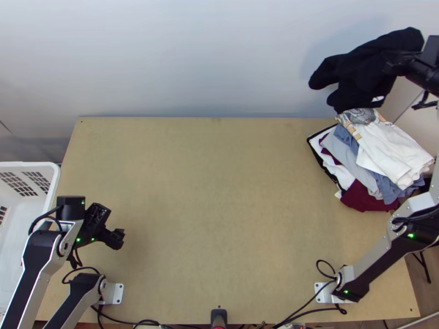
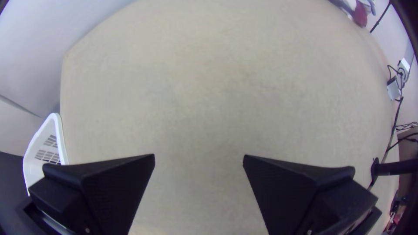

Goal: Fold the t-shirt

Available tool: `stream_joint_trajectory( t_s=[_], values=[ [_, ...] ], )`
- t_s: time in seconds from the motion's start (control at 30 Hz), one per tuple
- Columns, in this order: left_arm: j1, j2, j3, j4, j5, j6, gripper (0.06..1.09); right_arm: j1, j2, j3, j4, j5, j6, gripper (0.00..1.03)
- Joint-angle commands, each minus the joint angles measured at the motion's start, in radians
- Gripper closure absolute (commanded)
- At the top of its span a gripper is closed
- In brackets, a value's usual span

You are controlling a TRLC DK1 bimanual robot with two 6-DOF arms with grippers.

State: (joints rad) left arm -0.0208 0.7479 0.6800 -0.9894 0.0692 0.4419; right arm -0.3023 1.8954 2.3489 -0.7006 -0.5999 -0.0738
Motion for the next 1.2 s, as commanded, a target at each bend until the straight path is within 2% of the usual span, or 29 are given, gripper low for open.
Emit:
stream_joint_trajectory(
  t_s=[0.0,0.2,0.37,0.57,0.9,1.17],
  values=[
    [-0.018,0.002,-0.003,0.008,0.000,-0.006,0.10,-0.070,-0.047,-0.076,-0.045,-0.023,-0.009,1.00],
    [-0.048,0.004,-0.003,0.009,-0.005,-0.014,0.10,-0.156,-0.084,-0.168,-0.183,-0.083,-0.047,1.00],
    [-0.064,0.002,-0.005,0.011,-0.008,-0.020,0.10,-0.264,-0.160,-0.315,-0.203,-0.147,-0.081,1.00],
    [-0.096,0.008,-0.005,0.020,-0.014,-0.032,0.10,-0.331,-0.197,-0.401,-0.366,-0.178,-0.212,1.00],
    [-0.114,0.007,-0.010,0.026,-0.022,-0.046,0.10,-0.396,-0.332,-0.646,-0.396,-0.178,-0.297,1.00],
    [-0.116,-0.004,-0.010,0.024,-0.022,-0.048,0.10,-0.471,-0.308,-0.700,-0.395,-0.176,-0.391,1.00]
  ],
)
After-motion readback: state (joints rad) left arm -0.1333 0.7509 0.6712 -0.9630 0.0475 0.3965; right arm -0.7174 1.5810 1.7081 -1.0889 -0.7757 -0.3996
